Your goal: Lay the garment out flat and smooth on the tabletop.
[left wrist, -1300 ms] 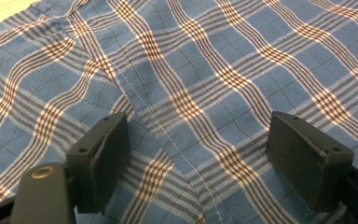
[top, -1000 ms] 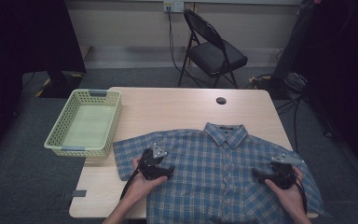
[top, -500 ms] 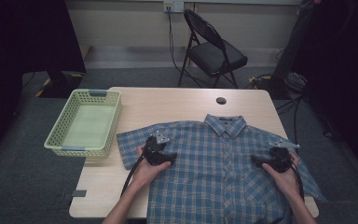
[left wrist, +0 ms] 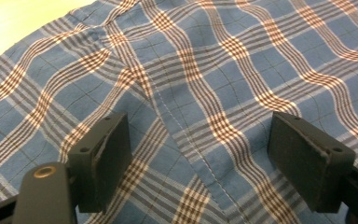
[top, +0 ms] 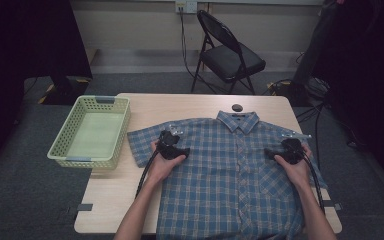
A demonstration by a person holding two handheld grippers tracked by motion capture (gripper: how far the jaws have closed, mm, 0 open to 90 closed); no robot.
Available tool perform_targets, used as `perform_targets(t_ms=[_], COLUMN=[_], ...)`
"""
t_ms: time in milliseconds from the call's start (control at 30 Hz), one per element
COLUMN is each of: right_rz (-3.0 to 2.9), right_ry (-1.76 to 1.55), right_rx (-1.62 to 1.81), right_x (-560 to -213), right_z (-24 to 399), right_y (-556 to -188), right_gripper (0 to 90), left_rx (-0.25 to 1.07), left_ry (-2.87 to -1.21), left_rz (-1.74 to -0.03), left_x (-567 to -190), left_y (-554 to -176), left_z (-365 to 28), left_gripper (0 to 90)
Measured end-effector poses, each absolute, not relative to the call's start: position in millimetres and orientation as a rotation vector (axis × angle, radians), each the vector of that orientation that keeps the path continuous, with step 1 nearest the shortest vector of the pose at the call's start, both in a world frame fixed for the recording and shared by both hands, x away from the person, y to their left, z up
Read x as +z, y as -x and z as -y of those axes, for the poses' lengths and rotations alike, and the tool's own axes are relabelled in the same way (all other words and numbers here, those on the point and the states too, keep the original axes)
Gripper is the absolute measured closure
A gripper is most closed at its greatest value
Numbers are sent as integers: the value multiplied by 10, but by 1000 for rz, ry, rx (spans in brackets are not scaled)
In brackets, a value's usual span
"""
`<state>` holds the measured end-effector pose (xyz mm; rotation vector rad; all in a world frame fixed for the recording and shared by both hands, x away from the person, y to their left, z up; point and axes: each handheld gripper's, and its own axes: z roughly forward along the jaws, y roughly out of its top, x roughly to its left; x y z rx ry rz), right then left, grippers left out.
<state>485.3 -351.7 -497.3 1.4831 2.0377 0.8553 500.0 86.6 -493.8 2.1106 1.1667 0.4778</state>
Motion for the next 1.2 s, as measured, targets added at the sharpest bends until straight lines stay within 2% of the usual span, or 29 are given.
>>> perform_targets(t_ms=[67, 167, 200, 300, 433, 533, 600, 800, 900, 967, 1000, 1200], right_rz=[-2076, -2057, -2056, -2047, -2016, -2027, -2026, -2081, -2064, -2056, -2058, -2072], right_ry=[-1530, -1509, -1499, -1487, -1518, -1516, -1532, -1570, -1531, -1511, -1500, -1500], right_rx=[781, 758, 872, 976, 1015, 1048, 1041, 939, 846, 822, 817, 826], right_x=[-4909, -4756, -4613, -4461, -4298, -4347, -4500, -4814, -4902, -4911, -4920, -4949], right_z=[3486, 3453, 3477, 3522, 3543, 3432, 3290, 3191, 3226, 3288, 3342, 3516], right_y=[-4871, -4748, -4615, -4446, -4065, -3755, -3464, -3201, -3129, -3106, -3102, -3210], right_gripper=[128, 204, 199, 193, 182, 181, 181, 181, 187, 176, 154, 59], left_rx=[455, 372, 363, 367, 368, 318, 281, 188, 256, 357, 354, 369], left_ry=[-2134, -2131, -2106, -2086, -2082, -2094, -2098, -2166, -2187, -2219, -2207, -2191], left_rz=[-1163, -1108, -1087, -1002, -958, -931, -936, -903, -876, -869, -878, -884], left_x=[-4911, -4830, -4781, -4620, -4559, -4593, -4647, -4858, -4907, -4916, -4928, -4945], left_y=[-5004, -4945, -4886, -4608, -4219, -3940, -3781, -3462, -3390, -3374, -3390, -3576], left_z=[-869, -936, -958, -1023, -1051, -1049, -1027, -934, -913, -880, -878, -890], left_gripper=[223, 271, 258, 255, 265, 269, 275, 280, 283, 308, 283, 274])
